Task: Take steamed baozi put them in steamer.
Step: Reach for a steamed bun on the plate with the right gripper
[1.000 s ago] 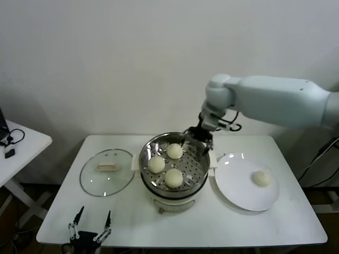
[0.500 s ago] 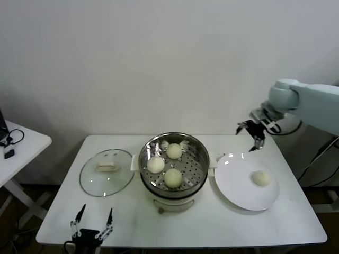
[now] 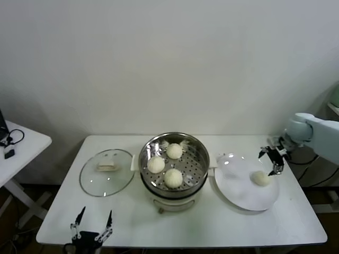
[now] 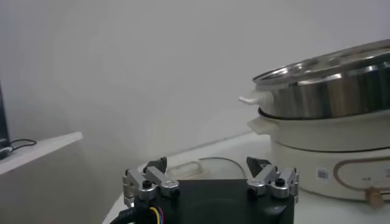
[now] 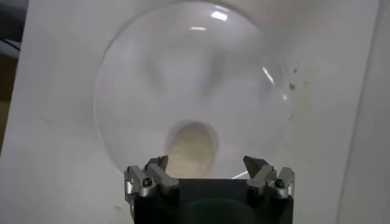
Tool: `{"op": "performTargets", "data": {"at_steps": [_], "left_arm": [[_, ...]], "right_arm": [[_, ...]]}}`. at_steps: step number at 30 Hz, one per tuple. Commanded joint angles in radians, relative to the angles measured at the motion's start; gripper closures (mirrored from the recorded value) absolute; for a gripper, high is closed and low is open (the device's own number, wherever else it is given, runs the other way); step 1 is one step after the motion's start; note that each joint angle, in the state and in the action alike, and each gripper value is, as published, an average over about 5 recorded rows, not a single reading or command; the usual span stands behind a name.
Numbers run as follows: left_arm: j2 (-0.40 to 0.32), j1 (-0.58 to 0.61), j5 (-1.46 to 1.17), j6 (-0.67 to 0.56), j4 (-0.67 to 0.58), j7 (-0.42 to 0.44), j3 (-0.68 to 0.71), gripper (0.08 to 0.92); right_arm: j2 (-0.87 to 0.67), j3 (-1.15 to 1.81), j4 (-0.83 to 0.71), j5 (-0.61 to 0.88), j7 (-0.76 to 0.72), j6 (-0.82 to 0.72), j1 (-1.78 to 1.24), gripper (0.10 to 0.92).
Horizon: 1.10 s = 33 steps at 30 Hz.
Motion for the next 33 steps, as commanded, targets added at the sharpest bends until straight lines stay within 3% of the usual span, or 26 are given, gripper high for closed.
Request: {"op": "performTargets", "data": {"at_steps": [1,17,33], "left_arm": [[-0.049,0.001,0.009,-0.001,0.004,-0.001,0.000,0.177],[-0.049,0.006,0.010,-0.007,0.002,-0.002,-0.003,0.177],[-0.049,0.004,0.006,-0.012,0.004,-0.003,-0.007,0.177]], "right_arm": [[-0.024,0.213,-0.072,-0.115,0.034,-0.037,-0.254,0.203],[0.032,0.274,-0.123,-0.133,0.037,-0.037,-0.296,0.210],[0.036,0.276,-0.120,-0.135,0.029,-0.037,-0.284,0.391]]}}
